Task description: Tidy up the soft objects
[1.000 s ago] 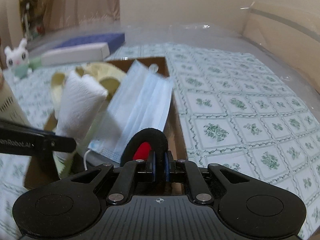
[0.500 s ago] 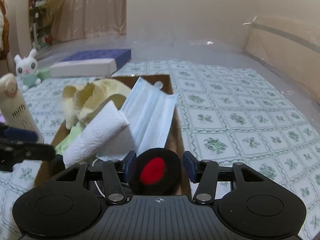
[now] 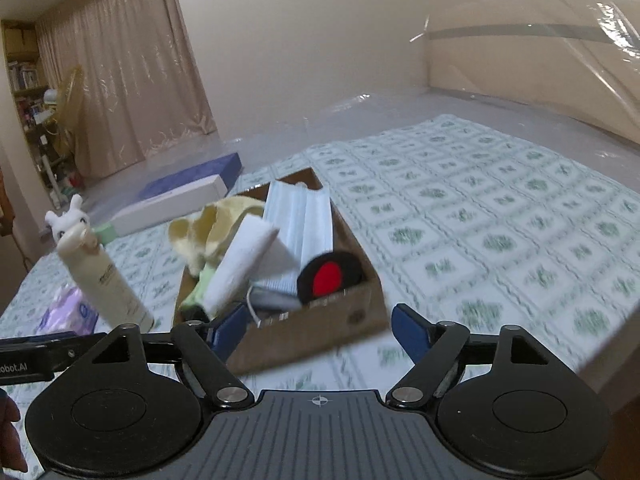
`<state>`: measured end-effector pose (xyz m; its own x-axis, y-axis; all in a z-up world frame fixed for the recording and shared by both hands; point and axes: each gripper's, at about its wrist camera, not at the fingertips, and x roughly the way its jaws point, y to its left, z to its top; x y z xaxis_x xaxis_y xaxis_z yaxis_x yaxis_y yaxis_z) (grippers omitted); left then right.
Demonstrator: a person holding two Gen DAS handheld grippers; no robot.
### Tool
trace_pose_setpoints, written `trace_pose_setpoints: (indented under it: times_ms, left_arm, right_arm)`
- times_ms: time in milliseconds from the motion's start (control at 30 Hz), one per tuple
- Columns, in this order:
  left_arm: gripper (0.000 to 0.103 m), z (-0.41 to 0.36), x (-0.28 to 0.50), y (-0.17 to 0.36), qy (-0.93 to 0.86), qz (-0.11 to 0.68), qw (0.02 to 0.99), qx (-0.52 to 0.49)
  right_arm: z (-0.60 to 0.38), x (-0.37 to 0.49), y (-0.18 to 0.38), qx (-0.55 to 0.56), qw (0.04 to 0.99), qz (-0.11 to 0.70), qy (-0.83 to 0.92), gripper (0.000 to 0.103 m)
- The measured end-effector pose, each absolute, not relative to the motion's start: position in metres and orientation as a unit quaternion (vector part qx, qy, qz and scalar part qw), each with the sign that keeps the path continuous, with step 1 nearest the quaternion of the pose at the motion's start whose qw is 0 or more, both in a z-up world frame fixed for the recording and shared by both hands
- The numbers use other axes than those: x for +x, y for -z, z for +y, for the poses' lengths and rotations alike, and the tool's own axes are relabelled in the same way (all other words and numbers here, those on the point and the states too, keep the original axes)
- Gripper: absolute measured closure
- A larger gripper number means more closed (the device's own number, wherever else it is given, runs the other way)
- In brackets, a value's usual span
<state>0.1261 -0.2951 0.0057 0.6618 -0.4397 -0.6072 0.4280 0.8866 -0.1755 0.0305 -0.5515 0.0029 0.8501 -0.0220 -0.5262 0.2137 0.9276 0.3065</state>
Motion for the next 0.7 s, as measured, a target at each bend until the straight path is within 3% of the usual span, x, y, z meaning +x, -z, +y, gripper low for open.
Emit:
trace_pose_setpoints:
  times_ms: [67,233,367,700]
  left_arm:
    - [0.003,-0.283,0.116,-0.006,0.223,0.338,0.914,-0.018]
    - [0.001,-0.255,0.094,-0.005,0.208,0.335,0.918,-0.039]
    - [0.001,-0.235,0.072,-0.004,0.197,0.295,0.933,-0.054]
    - [0.001,-0.206,0.048,0.004,0.164,0.346,0.923,-0.042]
  right_arm:
    - [-0.543,0.018,-0.006,0.181,0.944,0.267,0.070,0.018]
    - [-0.521,-0.005,-0.014,0.189,0.941,0.272,0.066,0.008]
    - [-0.498,-0.018,-0.018,0.170,0.942,0.282,0.063,0.008]
    - [-0.453,-0.035,-0.029,0.133,0.945,0.292,0.066,0.008]
